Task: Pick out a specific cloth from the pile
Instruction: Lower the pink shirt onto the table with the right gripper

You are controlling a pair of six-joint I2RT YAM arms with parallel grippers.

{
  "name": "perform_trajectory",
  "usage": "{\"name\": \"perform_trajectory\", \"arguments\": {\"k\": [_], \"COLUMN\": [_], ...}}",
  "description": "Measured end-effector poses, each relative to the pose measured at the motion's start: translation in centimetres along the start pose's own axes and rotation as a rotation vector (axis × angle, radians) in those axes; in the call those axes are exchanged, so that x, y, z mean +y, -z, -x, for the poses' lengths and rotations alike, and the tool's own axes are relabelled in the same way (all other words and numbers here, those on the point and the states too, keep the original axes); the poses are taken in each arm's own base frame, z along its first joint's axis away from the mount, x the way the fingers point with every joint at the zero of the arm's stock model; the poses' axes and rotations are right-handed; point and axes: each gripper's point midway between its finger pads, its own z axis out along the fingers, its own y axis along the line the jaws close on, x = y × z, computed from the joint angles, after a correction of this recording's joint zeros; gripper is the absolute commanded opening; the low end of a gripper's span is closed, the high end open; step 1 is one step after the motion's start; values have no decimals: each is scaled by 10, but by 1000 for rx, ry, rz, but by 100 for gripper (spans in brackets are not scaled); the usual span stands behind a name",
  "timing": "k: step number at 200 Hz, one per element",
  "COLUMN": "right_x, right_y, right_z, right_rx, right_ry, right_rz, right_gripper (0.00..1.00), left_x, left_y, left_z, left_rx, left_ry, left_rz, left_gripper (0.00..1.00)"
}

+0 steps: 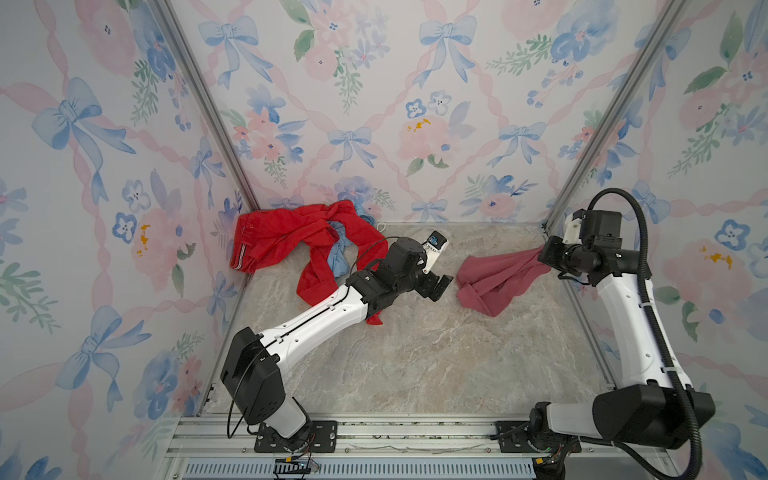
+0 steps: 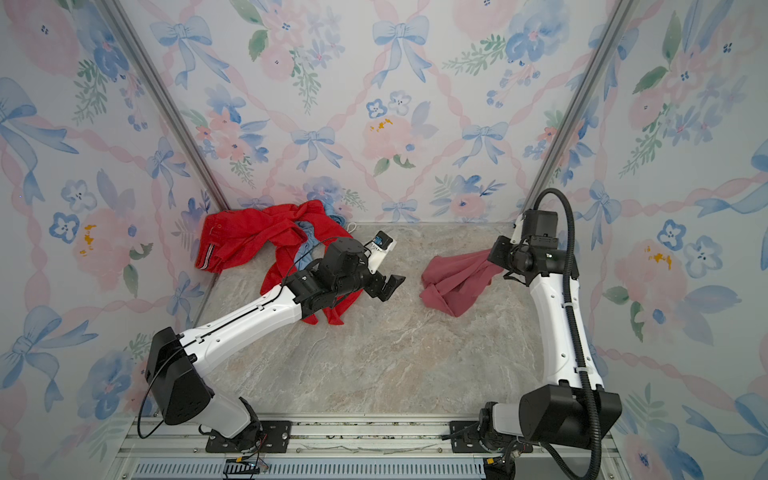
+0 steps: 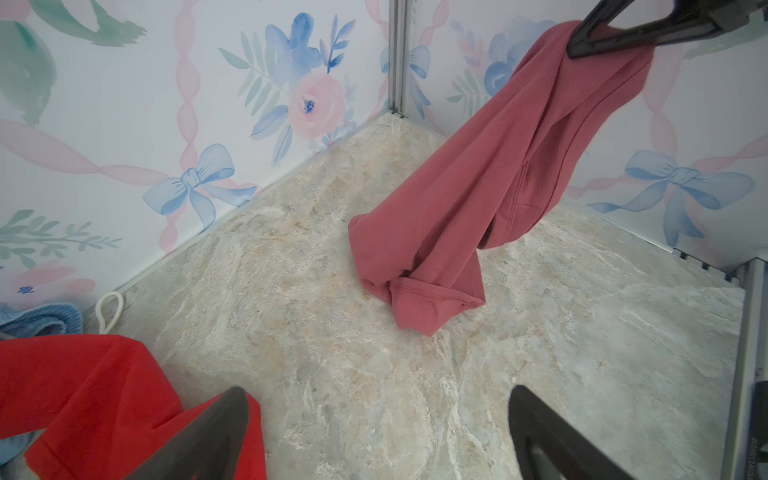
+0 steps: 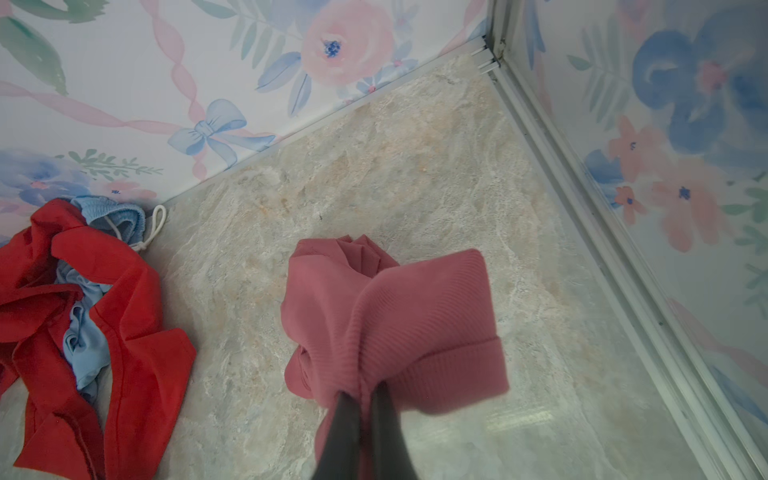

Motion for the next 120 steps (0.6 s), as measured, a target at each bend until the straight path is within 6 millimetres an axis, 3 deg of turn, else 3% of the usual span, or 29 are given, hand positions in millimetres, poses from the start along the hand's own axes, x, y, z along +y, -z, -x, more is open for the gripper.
{"name": "perform_trajectory", "arguments": {"k": [37, 70, 120], "right_x": [10, 37, 74], "right_y": [-5, -16, -62], "right_z": [-4, -17, -46], "right_rx": [8, 37, 133], "right_ry": [15, 72, 136], "right_rz": [37, 78, 151], "right_gripper": [0, 0, 0], "left_x": [-11, -11, -9], "left_y": [-2, -9, -10], "left_z": [-3, -20, -33], "left_rx": [3, 38, 64], "left_ry": [1, 6, 26], "left_rz": [-62, -62, -52], "left_gripper": [98, 98, 98]}}
